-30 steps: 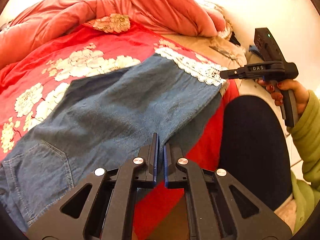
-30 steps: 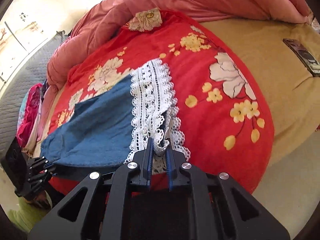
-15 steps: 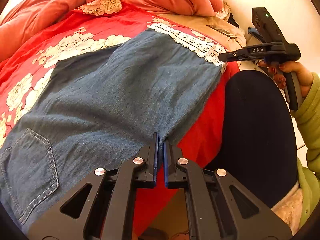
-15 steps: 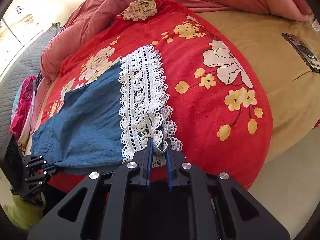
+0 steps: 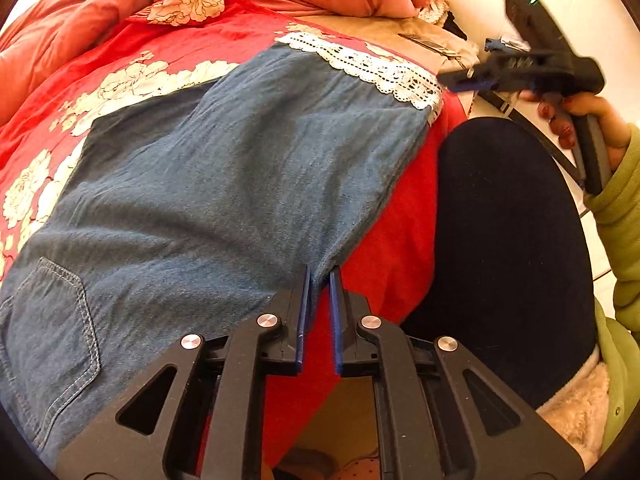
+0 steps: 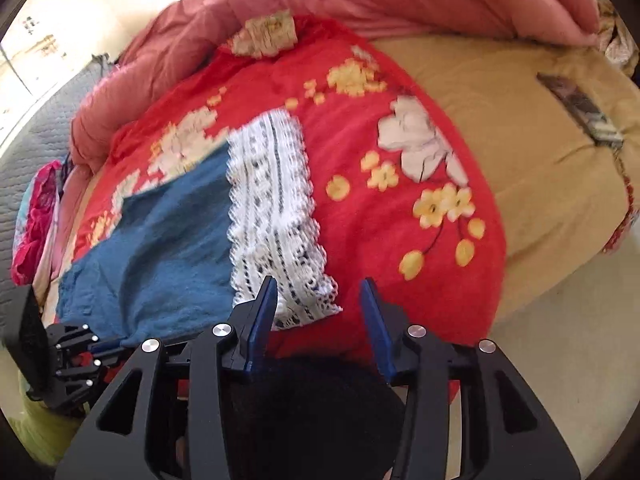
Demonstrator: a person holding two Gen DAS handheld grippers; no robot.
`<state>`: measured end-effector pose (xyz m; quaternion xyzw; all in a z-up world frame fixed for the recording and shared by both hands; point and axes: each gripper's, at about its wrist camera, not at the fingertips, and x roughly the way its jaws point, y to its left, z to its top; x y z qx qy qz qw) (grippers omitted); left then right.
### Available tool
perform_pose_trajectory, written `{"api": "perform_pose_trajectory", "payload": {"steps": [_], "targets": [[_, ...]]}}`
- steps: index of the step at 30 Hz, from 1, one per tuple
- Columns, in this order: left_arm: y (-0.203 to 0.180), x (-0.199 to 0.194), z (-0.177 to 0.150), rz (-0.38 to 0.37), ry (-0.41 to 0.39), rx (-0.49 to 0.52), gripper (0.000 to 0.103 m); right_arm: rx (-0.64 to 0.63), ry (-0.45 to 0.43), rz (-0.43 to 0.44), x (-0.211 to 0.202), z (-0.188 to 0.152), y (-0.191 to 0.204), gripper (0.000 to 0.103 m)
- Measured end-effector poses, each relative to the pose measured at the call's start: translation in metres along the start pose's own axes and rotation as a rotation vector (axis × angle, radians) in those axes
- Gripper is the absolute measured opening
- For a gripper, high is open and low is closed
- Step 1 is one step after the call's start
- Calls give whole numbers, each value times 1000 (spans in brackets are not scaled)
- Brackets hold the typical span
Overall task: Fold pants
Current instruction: 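Open both tools and release the pants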
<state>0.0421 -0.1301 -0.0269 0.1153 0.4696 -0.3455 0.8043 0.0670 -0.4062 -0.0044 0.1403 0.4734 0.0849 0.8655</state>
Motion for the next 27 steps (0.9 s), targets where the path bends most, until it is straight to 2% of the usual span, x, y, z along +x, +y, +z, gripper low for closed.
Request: {"api": "perform_pose_trajectory", "payload": {"steps": [3,6,8,11,12,13,14,16,20,27], "targets": [[-2,-5,1,-43,-6,-5,19,-73,-46,7,-14,2,18,42],[-2,-28,5,-78,-65,-2,30,-159,-34,50,-9,4,45,43],[6,-44,6,-74,-111,-26,34,-211,-13,62,2,5,61,43],[39,-63,-1,27,-150,-129,44,-275,34,49,22,7,79,43],[52,-67,-6,56,-148,-175,44,-292,47,29,28,8,82,47],[71,-71,-16,108,-138,-247,44,-304,62,3,34,9,82,53],[85,-74,-24,153,-131,-298,45,-313,79,-34,40,10,80,54],[110,-82,-41,288,-105,-391,48,-327,110,-64,49,9,75,55],[140,-84,-62,492,-33,-477,50,-299,139,-35,52,11,66,55],[156,-78,-68,536,8,-497,51,-289,159,-24,54,9,64,55]]}}
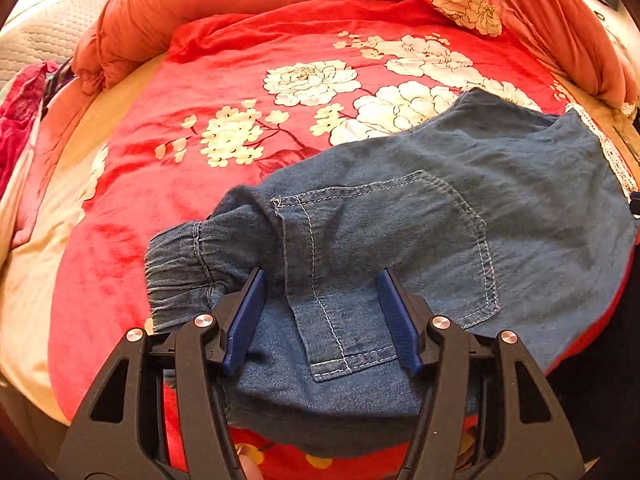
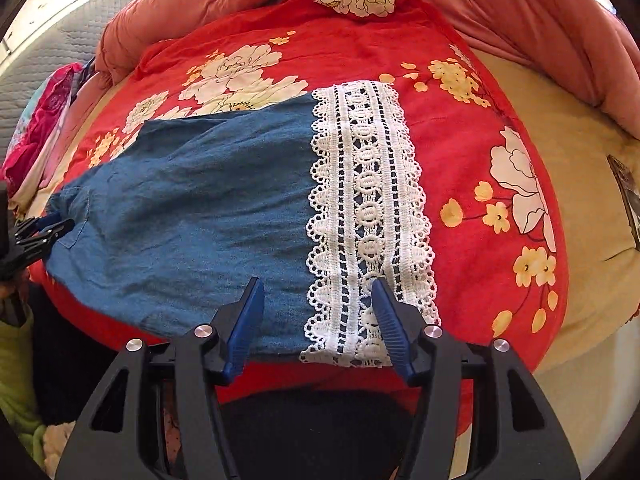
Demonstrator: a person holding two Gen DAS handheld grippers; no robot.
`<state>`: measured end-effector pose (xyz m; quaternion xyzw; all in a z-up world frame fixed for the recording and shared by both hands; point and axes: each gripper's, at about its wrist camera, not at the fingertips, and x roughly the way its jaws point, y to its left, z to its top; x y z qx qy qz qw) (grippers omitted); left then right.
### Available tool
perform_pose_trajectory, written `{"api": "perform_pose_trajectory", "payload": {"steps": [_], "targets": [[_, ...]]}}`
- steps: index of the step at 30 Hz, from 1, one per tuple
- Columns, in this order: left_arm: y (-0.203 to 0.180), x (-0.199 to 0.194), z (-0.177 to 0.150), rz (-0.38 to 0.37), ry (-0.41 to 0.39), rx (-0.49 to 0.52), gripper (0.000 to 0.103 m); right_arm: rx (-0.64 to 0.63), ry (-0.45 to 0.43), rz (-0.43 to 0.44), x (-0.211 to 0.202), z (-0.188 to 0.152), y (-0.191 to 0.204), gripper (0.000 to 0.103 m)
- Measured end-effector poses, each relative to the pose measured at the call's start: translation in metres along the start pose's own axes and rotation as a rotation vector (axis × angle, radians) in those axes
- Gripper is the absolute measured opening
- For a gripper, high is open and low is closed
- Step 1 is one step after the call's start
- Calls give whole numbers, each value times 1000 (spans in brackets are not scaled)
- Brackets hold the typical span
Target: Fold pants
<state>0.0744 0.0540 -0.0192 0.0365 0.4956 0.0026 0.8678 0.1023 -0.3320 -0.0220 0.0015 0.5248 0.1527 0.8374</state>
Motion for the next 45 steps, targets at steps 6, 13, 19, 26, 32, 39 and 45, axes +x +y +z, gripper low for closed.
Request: {"api": "perform_pose_trajectory", "payload": {"steps": [6,13,19,26,32,39,45], "targets": [[-2,4,1,-4,2,8,51,8,3,19,1,2,-3,56],[-21,-32,20,-196,-124,20,66,29,-136,72,-32,-1,-5,63],[-60,-20,76,-254,-123,111,74,87,-207,53,-36,38,-22,64],[-75,7,137,-288,-38,124,74,150,-187,52,-3,104,-35,64],[-80,11,152,-349,-74,116,75,158,-176,47,20,132,-38,64],[-103,69,156,-320,-36,236,75,195,-156,24,35,121,-63,64],[-91,106,151,-484,47,117,55,267,-128,131,55,117,-82,58]]}}
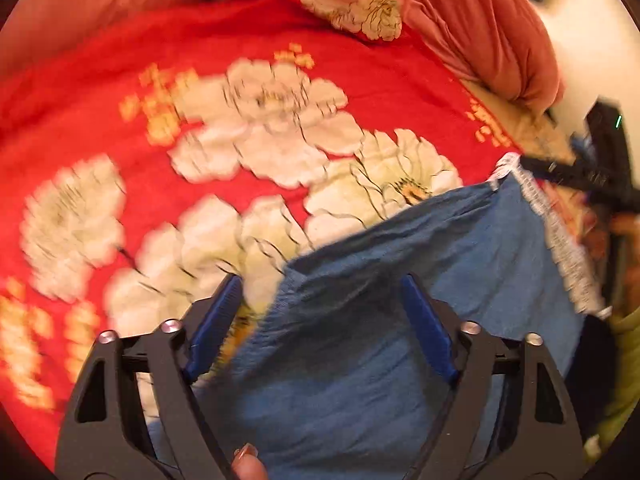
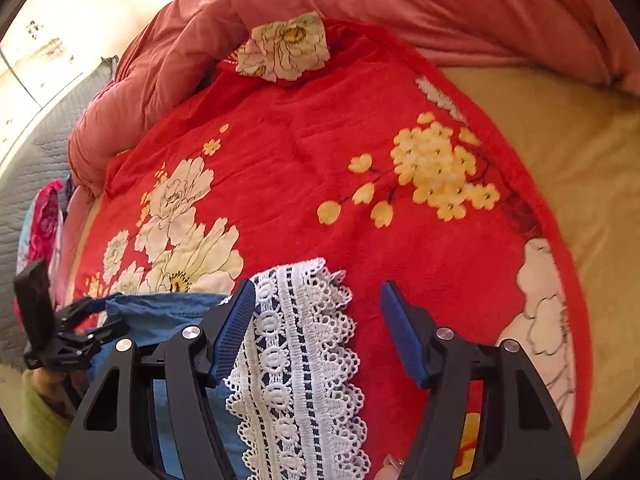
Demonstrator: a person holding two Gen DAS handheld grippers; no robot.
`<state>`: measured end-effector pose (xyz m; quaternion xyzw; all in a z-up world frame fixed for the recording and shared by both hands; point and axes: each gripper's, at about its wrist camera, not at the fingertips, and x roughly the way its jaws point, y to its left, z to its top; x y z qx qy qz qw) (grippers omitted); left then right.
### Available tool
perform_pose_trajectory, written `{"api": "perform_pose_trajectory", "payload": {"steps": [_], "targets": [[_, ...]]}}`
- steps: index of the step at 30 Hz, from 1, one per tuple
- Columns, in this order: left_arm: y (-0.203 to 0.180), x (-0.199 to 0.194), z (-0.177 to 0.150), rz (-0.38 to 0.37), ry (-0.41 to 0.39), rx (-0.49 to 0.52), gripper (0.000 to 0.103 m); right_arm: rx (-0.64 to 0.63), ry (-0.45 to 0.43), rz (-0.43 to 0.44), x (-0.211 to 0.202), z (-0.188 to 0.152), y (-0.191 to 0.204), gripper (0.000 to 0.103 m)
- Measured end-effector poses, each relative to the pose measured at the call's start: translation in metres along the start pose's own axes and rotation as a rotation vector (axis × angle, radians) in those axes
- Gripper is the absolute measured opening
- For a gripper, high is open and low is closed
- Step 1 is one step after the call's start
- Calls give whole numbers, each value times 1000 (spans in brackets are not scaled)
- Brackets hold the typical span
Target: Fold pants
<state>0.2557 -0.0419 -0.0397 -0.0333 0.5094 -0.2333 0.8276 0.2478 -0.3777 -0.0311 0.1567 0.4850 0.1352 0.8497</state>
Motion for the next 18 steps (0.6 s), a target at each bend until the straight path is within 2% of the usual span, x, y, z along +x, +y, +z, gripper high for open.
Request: {"api": "perform_pose_trajectory", "payload": {"steps": [1,2,3,4,6,8,10,12,14,17,18], "targets": [[3,2,-1,-21,2,-24,42,-6,11,16,2,-1,1,46],[4,1,-2,-25,-4,-28,35,-16,32,39,6,-4,1,42],[7,-1,-1,-49,-9,-42,12,-26,43,36,9,-7,2,35],[8,-2,-1,-78,-15,-65,7,-35,43,31,9,-8,2,29],[11,-10,0,-100,-47,-95,6,-43,23,50,3,-12,2,23],[10,-23,1,-106,-96,-94,5,-51,-11,46,-6,-14,3,22],[9,-31,3,-87,-122,-92,5,-53,-38,53,-14,-16,5,22],[7,-27,1,-55,-117,-77,6,-65,-23,17,-8,-17,6,23],[4,-12,-2,-4,-74,-50,8,-81,23,-32,5,-19,8,27],[11,-6,-5,-18,-51,-72,11,-59,14,-9,3,-18,3,41],[12,-7,-5,-23,-52,-80,16,-43,5,-2,1,-17,0,44]]}}
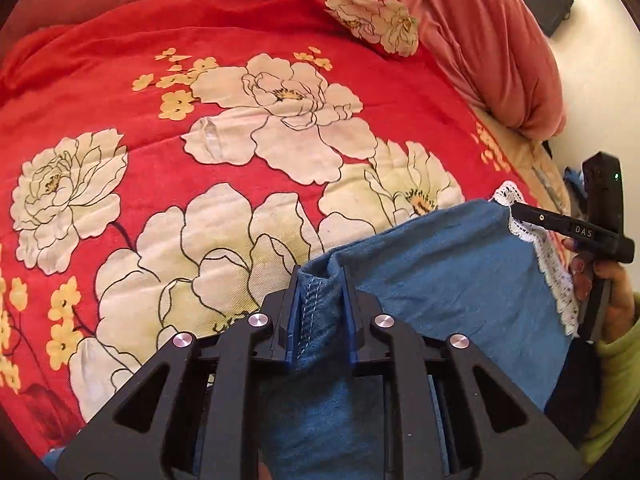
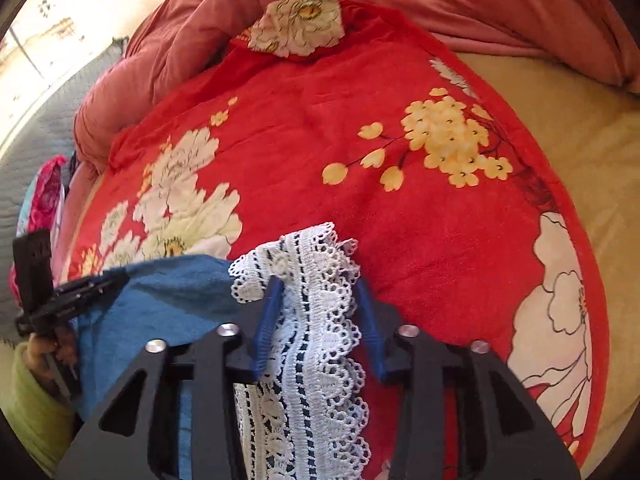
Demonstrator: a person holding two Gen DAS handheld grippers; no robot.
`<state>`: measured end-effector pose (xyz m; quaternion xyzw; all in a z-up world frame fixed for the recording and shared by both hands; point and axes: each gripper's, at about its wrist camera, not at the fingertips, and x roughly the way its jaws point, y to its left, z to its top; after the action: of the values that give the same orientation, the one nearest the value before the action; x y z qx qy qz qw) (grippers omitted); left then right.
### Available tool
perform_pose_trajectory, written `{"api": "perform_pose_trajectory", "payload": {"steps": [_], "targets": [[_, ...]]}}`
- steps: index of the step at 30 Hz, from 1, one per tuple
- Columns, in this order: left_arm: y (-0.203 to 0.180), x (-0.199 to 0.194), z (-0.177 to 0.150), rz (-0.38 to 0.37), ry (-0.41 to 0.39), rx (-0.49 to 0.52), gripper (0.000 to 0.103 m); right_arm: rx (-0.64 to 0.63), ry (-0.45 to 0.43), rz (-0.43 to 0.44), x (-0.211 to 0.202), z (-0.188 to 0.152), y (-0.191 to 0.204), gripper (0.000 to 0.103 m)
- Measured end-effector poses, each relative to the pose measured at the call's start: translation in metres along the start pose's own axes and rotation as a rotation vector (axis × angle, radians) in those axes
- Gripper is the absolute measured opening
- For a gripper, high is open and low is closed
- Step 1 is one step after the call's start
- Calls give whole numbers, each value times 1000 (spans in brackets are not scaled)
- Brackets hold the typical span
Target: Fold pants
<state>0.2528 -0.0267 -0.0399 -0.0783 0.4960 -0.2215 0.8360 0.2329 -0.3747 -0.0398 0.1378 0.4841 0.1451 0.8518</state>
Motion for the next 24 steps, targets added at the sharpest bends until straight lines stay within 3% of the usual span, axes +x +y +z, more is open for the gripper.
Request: {"api": "perform_pose_trajectory", "payload": {"steps": [1,2,8,9,10,11,13,18,20,24], "targets": [[2,-2,1,0,0,-5,28,16,-3,10,0,2,-3,44],[3,-3,1,6,-2,-7,32,26,-1,13,2,4,-6,44],[0,2,-2,-1,9,-4,33,7,53,63,24,15,-6,46],[-1,2,-3,-9,8,-8,31,-12,50,64,23,14,-3,37],[-3,3,-3,-19,7,-15,19,-23,47,76,21,12,0,23],[-4,4,-3,-30,9,-19,13,-30,46,109,19,10,3,21],[-8,2,-4,-23,0,-9,8,-74,7,96,10,4,12,18],[-17,-16,2,-1,-84,27,7,-207,-265,13,-47,11,44,17],[-23,-19,4,58,-105,62,7,-256,-248,-57,-39,19,53,17],[-15,-5,0,110,-63,54,8,-275,-99,-152,7,25,49,18]]}}
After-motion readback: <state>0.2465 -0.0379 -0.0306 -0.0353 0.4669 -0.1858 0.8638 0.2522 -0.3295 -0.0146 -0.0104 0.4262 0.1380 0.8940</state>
